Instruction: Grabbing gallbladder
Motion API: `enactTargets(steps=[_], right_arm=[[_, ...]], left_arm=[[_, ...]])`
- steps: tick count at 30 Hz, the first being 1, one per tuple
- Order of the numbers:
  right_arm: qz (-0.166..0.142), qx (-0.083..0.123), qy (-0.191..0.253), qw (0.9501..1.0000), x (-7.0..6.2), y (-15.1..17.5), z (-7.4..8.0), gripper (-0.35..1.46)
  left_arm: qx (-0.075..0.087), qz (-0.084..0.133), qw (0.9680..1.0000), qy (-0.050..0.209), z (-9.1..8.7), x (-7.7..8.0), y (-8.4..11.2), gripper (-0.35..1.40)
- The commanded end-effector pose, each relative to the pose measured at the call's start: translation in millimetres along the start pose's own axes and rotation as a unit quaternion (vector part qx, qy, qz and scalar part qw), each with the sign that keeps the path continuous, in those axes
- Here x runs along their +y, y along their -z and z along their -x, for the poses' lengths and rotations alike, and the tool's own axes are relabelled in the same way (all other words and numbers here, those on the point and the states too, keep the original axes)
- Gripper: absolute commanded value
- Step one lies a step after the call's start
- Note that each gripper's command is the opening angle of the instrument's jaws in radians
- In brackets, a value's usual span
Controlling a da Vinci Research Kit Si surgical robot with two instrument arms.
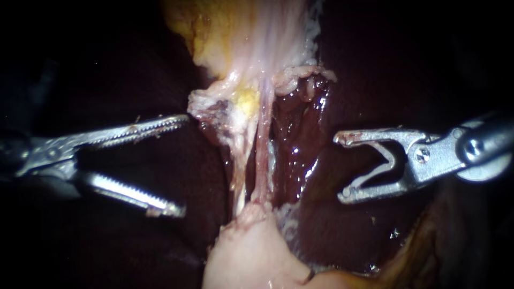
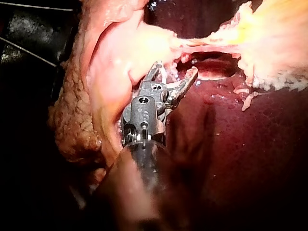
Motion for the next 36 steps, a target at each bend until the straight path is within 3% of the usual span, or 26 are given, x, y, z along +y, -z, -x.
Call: enactTargets(steps=[1,9,16,22,25,29,36], right_arm=[[0.0,0.0,0.0,1.0,0.0,0.0,0.0,0.5],[0.0,0.0,0.0,1.0,0.0,0.1,0.1,0.5],[-0.001,0.0,0.0,1.0,0.0,0.2,0.2,0.5],[-0.001,0.0,0.0,1.0,0.0,0.3,0.2,0.5],[-0.001,0.0,0.0,1.0,0.0,0.3,0.2,0.5],[-0.001,0.0,0.0,1.0,0.0,0.3,0.2,0.5],[-0.001,0.0,0.0,1.0,0.0,0.3,0.2,0.5]], left_arm=[[0.0,0.0,1.0,-0.001,0.0,0.0,0.1,0.79],[0.001,0.002,1.0,0.004,-0.4,-0.5,0.3,0.79],[-0.003,-0.018,0.9997,0.017,-1.7,-3.6,0.4,0.79],[-0.004,-0.026,0.9989,0.038,-1.6,-6.2,-0.8,0.71],[-0.002,-0.029,0.9982,0.053,-1.4,-7.0,-1.7,0.59],[-0.013,-0.032,0.9961,0.081,-0.9,-7.3,-2.8,0.37],[-0.021,-0.033,0.9945,0.097,-0.5,-7.3,-3.2,0.19]])
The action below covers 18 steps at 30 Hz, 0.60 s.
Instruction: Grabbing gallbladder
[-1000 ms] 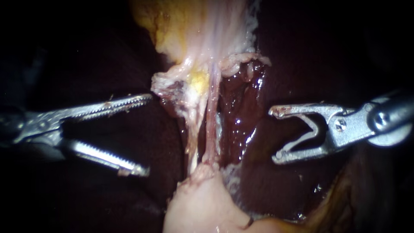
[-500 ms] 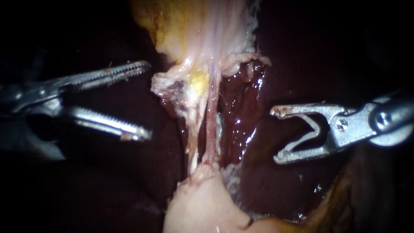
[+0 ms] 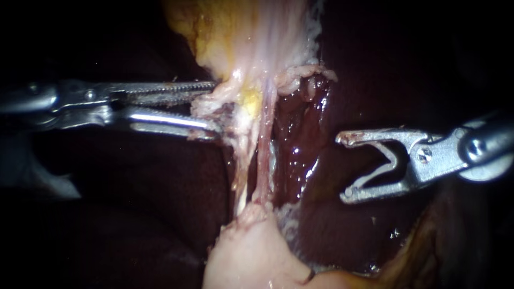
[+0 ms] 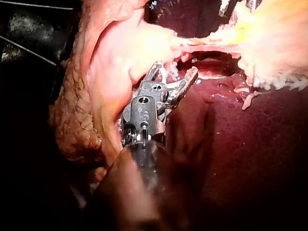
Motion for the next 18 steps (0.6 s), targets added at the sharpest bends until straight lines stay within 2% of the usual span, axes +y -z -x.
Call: enactTargets(steps=[1,2,4,7,13,15,18], right_arm=[[0.0,0.0,0.0,1.0,0.0,0.0,0.0,0.5],[0.0,0.0,0.0,1.0,0.0,0.0,0.0,0.5],[0.0,0.0,0.0,1.0,0.0,0.0,0.0,0.5],[0.0,0.0,0.0,1.0,0.0,0.1,0.0,0.5],[0.0,0.0,0.0,1.0,0.0,0.1,0.1,0.5],[0.0,0.0,0.0,1.0,0.0,0.2,0.1,0.5],[-0.001,0.0,0.0,1.0,-0.1,0.2,0.1,0.5]], left_arm=[[-0.003,-0.001,1.0,0.004,-0.1,0.0,0.1,0.14],[-0.003,0.0,1.0,0.007,-0.2,0.0,0.2,0.02],[-0.009,0.0,0.9997,0.021,-0.3,0.0,0.4,-0.35],[-0.021,-0.006,0.999,0.039,-0.4,0.1,0.7,-0.35],[-0.033,-0.006,0.9986,0.041,-1.3,0.5,1.8,-0.35],[-0.04,-0.004,0.9983,0.042,-2.0,0.6,2.5,-0.35],[-0.04,0.001,0.9981,0.046,-3.3,0.4,3.9,-0.35]])
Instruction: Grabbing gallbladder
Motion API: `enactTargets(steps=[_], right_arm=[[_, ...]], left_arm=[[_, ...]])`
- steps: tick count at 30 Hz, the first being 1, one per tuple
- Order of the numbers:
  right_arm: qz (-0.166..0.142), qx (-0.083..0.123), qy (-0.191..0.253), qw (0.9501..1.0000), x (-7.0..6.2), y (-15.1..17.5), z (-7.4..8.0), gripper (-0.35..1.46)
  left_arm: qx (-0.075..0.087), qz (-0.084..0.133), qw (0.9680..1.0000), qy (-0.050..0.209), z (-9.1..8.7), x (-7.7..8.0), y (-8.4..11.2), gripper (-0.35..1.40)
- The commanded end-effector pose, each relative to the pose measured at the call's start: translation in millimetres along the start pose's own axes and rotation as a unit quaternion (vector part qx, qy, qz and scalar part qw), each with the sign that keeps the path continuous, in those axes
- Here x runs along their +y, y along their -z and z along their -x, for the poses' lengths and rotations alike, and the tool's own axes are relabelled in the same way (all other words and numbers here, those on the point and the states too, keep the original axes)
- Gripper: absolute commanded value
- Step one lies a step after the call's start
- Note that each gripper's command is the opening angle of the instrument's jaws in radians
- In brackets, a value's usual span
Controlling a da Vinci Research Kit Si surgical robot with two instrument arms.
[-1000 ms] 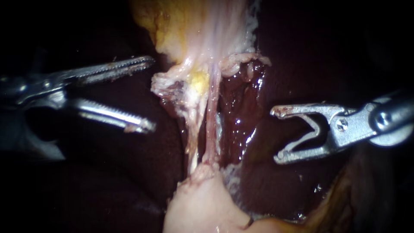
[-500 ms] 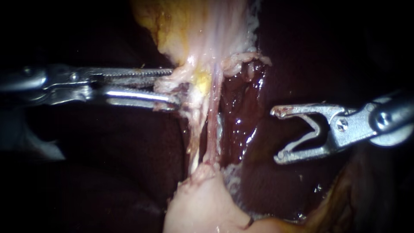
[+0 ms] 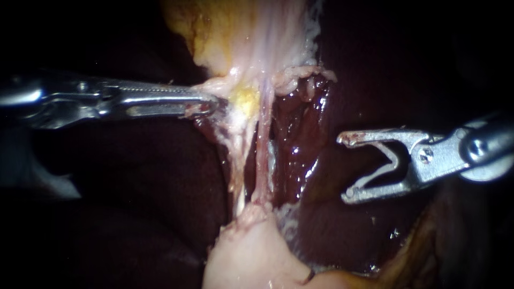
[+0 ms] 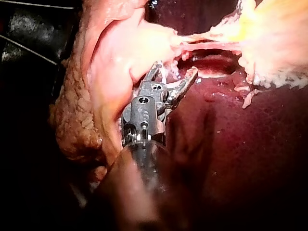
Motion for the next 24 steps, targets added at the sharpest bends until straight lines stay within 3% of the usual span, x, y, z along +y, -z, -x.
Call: enactTargets(steps=[1,5,9,24], right_arm=[[0.0,0.0,0.0,1.0,0.0,0.0,0.0,0.5],[0.0,0.0,0.0,1.0,0.0,0.0,0.0,0.5],[0.0,0.0,0.0,1.0,0.1,0.0,0.0,0.5],[0.0,0.0,0.0,1.0,0.1,0.0,0.1,0.5]], left_arm=[[0.0,0.002,1.0,0.003,-0.8,-0.3,0.9,-0.35],[-0.002,-0.006,0.9999,0.013,-3.6,-1.3,3.7,-0.35],[0.005,-0.012,0.9997,0.023,-5.3,-2.0,5.8,-0.35],[0.008,-0.025,0.9994,0.025,-4.6,-1.8,5.4,-0.35]])
